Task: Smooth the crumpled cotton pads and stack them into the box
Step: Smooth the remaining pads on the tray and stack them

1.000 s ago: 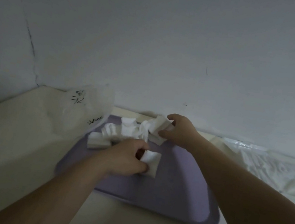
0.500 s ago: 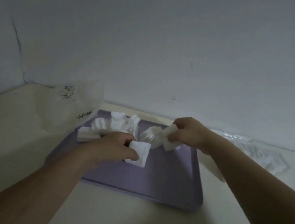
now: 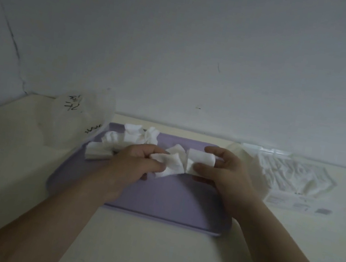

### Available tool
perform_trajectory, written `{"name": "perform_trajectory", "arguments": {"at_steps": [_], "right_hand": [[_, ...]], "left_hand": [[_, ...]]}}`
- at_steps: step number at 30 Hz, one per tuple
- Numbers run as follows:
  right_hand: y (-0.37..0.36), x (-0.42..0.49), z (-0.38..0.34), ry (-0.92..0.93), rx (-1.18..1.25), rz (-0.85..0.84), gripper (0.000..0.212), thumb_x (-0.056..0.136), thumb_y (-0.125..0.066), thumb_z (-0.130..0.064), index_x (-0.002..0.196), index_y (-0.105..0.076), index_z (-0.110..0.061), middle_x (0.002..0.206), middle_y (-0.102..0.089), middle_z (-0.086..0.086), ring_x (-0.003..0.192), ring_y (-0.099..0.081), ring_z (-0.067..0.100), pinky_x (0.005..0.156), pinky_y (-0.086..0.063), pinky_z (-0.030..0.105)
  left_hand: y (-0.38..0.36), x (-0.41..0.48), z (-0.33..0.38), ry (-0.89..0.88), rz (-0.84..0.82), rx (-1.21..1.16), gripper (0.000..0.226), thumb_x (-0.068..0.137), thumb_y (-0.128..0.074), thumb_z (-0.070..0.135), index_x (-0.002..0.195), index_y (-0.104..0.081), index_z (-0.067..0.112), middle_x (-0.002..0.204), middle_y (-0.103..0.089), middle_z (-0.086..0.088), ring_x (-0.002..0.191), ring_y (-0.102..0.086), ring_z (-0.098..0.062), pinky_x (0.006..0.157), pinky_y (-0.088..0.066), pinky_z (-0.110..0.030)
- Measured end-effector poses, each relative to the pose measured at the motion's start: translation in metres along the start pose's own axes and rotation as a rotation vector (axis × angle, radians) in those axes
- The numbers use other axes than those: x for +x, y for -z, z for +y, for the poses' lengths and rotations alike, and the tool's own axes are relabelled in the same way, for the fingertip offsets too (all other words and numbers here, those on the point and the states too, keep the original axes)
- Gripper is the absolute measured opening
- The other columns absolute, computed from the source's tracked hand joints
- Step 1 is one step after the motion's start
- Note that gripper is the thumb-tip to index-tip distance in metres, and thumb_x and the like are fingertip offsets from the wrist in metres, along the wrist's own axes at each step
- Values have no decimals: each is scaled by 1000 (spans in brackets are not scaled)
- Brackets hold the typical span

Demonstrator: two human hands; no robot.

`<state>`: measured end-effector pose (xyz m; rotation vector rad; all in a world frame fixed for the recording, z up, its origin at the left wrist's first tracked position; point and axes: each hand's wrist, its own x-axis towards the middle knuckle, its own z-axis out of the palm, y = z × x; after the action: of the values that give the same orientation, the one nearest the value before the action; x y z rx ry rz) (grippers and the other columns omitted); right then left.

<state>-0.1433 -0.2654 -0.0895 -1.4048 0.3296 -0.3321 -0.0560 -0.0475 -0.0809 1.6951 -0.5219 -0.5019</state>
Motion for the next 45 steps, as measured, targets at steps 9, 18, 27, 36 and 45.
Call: {"name": "perform_trajectory", "arguments": {"at_steps": [9, 18, 27, 36, 45], "right_hand": [[1, -9, 11, 64, -38, -160, 22, 88, -75, 6, 110, -75, 4, 108, -77, 25, 106, -74, 38, 99, -59, 50], [-3, -15, 16, 60, 19, -279, 25, 104, -54, 2, 120, -73, 2, 122, -74, 23, 124, -66, 39, 111, -51, 51], [-4, -17, 13, 211, -21, -262, 22, 81, -75, 1, 99, -78, -11, 102, -78, 11, 98, -69, 21, 96, -52, 40], [-2, -18, 18, 425, -658, -142, 58, 87, -61, 7, 130, -68, -31, 131, -70, -11, 121, -63, -2, 107, -48, 21], [-6, -23, 16, 403, -811, -250, 50, 97, -50, 15, 145, -52, 2, 133, -45, -6, 125, -35, -14, 98, -13, -11]], "left_hand": [[-31, 5, -5, -113, 13, -155, 11, 90, -75, 7, 91, -80, 17, 73, -62, -12, 66, -43, -23, 54, -36, -25], [-41, 0, -7, -152, 181, -104, 4, 90, -77, 10, 89, -73, 11, 64, -69, 8, 52, -53, 0, 55, -41, -13], [-33, -3, -10, -158, 201, -83, 32, 83, -81, 4, 105, -72, 25, 101, -76, -3, 77, -65, -11, 72, -55, -25], [-32, -4, -22, -171, 144, 155, 16, 85, -79, 4, 89, -78, 19, 87, -78, -11, 82, -73, -28, 80, -59, -38], [-36, -4, -20, -146, 144, 147, 18, 91, -74, 11, 98, -76, 27, 83, -78, 7, 73, -67, -5, 76, -58, -33]]}}
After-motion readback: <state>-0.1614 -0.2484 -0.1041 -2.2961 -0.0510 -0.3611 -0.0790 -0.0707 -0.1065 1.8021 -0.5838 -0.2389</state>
